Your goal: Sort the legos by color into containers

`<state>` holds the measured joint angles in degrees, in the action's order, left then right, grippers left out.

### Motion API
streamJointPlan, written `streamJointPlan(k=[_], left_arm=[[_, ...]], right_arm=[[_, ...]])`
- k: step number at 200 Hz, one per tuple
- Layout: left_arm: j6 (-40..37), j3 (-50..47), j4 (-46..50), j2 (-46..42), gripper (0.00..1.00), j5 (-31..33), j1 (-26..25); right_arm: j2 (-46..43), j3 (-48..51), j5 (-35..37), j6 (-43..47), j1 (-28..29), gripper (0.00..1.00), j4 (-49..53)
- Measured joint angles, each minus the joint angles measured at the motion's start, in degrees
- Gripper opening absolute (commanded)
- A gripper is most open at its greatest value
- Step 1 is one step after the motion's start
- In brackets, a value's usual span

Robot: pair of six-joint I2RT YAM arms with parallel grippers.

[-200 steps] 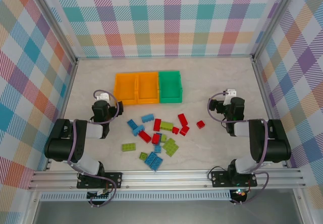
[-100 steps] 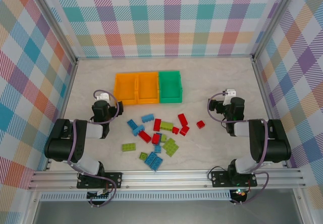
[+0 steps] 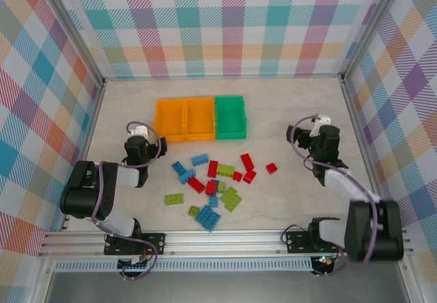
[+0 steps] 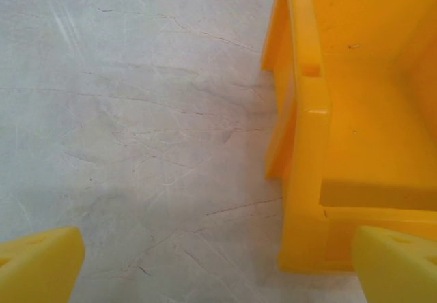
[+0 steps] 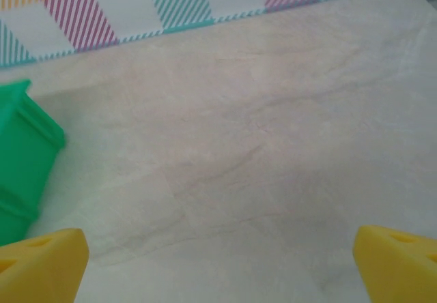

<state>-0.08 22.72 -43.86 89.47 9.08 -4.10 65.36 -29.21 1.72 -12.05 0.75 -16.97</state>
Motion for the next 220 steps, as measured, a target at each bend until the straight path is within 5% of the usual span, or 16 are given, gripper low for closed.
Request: streamJointPlan(k=[21, 43, 88, 121, 150, 203, 220], left_arm=[[0.24, 0.39, 5.66, -4.7, 1.0, 3.13, -1.07], [3.96, 4.04, 19.82, -16.87, 1.0, 7.67, -3.21], [21.22, 22.29, 51.84, -30.71, 0.95, 6.6, -8.33], [32.3, 26.56, 68.96, -28.33, 0.88, 2.71, -19.5], [41.97, 24.74, 73.94, -20.39, 0.8, -1.7, -26.99], [54.88, 24.3, 76.65, -5.79, 0.77, -0.68, -28.41], [56.39, 24.72, 76.59, -3.32, 0.69, 0.31, -28.41]], right_arm=[[-9.64, -5.81, -1.64, -8.48, 2.01, 1.0, 12.46], [-14.51, -9.79, -3.19, -13.27, 12.26, 1.0, 22.84], [-1.88, -19.26, -3.32, -15.43, 33.79, 1.0, 40.35], [6.03, -23.85, -3.45, -15.41, 40.79, 1.0, 46.29], [6.97, -25.11, -3.52, -15.67, 42.12, 1.0, 47.5], [5.51, -25.44, -2.54, -16.15, 42.73, 1.0, 49.33], [4.15, -25.44, -2.19, -16.33, 42.73, 1.0, 49.92]])
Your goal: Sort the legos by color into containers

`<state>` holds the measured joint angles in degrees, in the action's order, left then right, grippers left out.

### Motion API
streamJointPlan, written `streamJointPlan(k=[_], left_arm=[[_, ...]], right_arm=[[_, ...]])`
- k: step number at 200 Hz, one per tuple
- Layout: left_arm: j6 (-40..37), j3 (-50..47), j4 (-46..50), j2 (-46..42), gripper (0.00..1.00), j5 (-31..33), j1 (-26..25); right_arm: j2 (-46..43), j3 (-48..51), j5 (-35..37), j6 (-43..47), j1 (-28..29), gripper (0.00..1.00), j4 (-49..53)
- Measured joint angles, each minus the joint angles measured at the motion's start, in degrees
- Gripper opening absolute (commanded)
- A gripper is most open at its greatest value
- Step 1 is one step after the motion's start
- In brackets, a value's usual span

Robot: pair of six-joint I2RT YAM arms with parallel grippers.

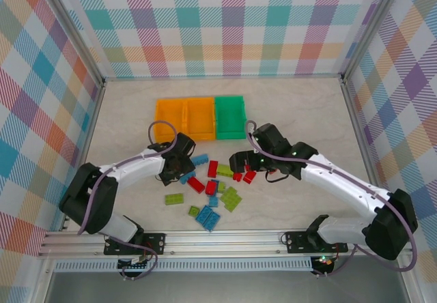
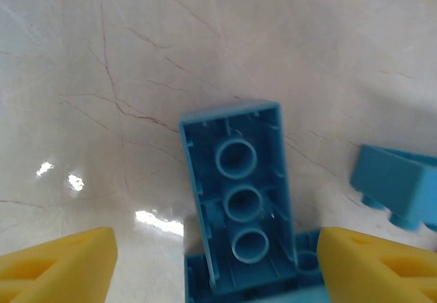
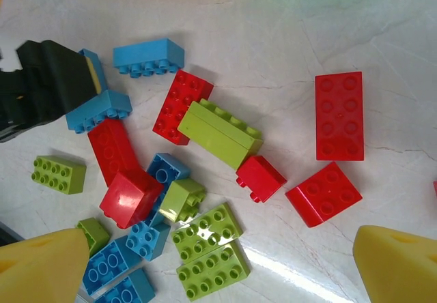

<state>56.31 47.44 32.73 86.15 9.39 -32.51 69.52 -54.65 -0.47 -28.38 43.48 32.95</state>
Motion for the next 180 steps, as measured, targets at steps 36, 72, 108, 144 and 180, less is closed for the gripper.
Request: streamJointPlan(k=[36, 72, 108, 144, 180], left_arm=[[0.76, 0.5, -0.5, 3.1, 0.47, 1.25, 0.24], [0.46, 1.22, -0.24, 3.67, 0.32, 1.92, 0.76], [-3.61, 7.5, 3.67, -0.07, 0.3, 5.07, 1.44], [-10.54, 19.23, 4.2, -3.21, 0.29, 8.15, 7.52], [-17.51, 31.76, 2.19, 5.88, 0.29, 6.95, 14.8]], right_arm=[[-2.45, 0.0, 0.42, -0.9, 0.0, 1.0, 0.74], [-4.37, 0.0, -0.28, -1.18, 0.07, 1.0, 1.66], [-7.52, 0.0, -5.57, -1.22, 0.07, 1.0, 0.48], [-8.24, 0.0, -9.11, -1.4, 0.11, 1.0, -1.03], [-8.24, 0.0, -9.25, -1.44, 0.11, 1.0, -0.94]])
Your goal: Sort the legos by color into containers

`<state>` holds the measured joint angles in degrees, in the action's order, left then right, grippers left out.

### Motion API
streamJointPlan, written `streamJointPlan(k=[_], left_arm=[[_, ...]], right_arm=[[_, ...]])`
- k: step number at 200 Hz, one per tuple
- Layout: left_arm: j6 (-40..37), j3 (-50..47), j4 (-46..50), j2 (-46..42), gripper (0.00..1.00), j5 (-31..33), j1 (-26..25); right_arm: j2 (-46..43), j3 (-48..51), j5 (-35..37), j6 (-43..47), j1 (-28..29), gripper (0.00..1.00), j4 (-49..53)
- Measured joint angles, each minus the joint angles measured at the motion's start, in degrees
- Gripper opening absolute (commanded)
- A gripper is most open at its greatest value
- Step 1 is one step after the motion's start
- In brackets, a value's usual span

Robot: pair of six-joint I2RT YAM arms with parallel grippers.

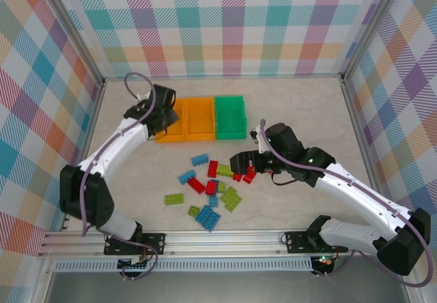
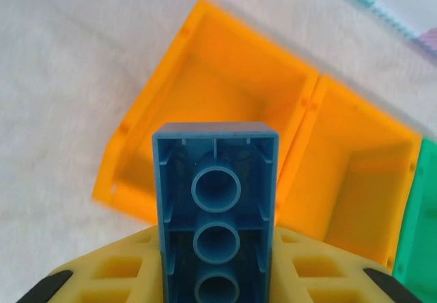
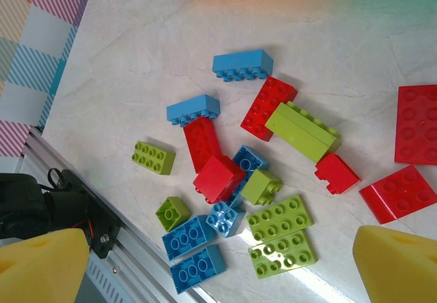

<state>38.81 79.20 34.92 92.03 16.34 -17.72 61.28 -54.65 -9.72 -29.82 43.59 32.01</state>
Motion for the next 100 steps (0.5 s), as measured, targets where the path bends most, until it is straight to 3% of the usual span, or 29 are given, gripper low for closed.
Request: streamJointPlan(k=[46, 100], left_arm=[[-4.9, 8.52, -2.25, 15.69, 0.31, -4.61, 4.48], [-6.19, 10.19, -1.97, 21.05, 0.49, -6.86, 5.07]], right_arm=[[-1.46, 0.0, 0.02, -0.85, 0.0, 1.0, 0.39], [-2.23, 0.02, 1.75, -1.46, 0.0, 1.0, 1.7]])
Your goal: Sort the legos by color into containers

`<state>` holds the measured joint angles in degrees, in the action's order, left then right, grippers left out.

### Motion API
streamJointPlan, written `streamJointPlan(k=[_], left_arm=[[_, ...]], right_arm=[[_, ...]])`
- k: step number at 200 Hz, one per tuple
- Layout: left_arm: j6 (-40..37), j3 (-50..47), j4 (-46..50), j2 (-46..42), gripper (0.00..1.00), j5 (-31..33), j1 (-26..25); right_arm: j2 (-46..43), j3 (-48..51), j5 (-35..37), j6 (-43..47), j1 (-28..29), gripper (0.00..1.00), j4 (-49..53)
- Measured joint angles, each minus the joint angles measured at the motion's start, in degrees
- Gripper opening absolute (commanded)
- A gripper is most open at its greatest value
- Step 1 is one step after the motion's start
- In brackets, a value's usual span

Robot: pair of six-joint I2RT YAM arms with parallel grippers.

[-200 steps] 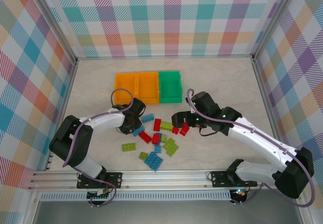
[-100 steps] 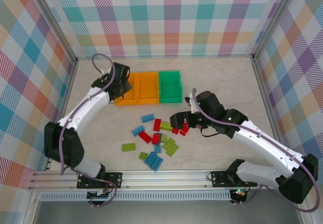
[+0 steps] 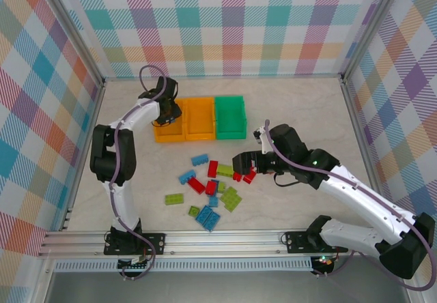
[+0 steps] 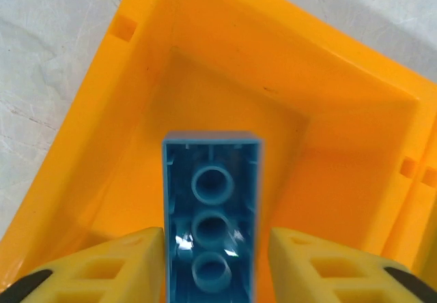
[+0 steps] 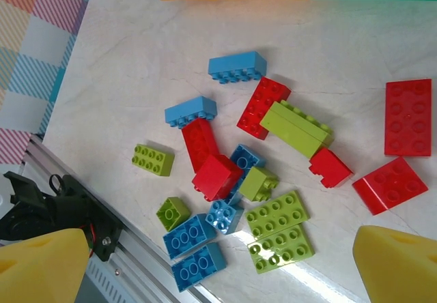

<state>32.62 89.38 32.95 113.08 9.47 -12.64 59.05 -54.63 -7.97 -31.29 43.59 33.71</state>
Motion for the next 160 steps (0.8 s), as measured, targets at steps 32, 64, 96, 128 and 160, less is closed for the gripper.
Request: streamJointPlan(k=[32, 64, 96, 128, 160], left_arm=[[-0.52, -0.2, 0.11, -3.34, 0.56, -1.18, 0.0], [-1.68, -3.13, 0.48, -15.47, 0.56, -2.95, -1.64], [-11.23, -7.56, -0.33, -32.89, 0.63, -4.31, -12.22], [-23.19, -12.96, 0.66, -46.07, 0.7, -6.43, -25.22], [-31.82, -19.91, 5.01, -54.14, 0.91, -7.13, -29.64]], right_arm=[[0.37, 0.2, 2.34, -0.02, 0.0, 1.0, 0.44], [5.05, -0.17, 8.24, 1.07, 0.0, 1.0, 1.79], [15.06, -3.15, 15.74, 4.07, -0.15, 1.0, 2.97], [25.03, -5.16, 18.1, 7.02, -2.21, 0.95, 1.68], [33.24, -7.34, 18.73, 9.51, -4.07, 0.74, -0.28]])
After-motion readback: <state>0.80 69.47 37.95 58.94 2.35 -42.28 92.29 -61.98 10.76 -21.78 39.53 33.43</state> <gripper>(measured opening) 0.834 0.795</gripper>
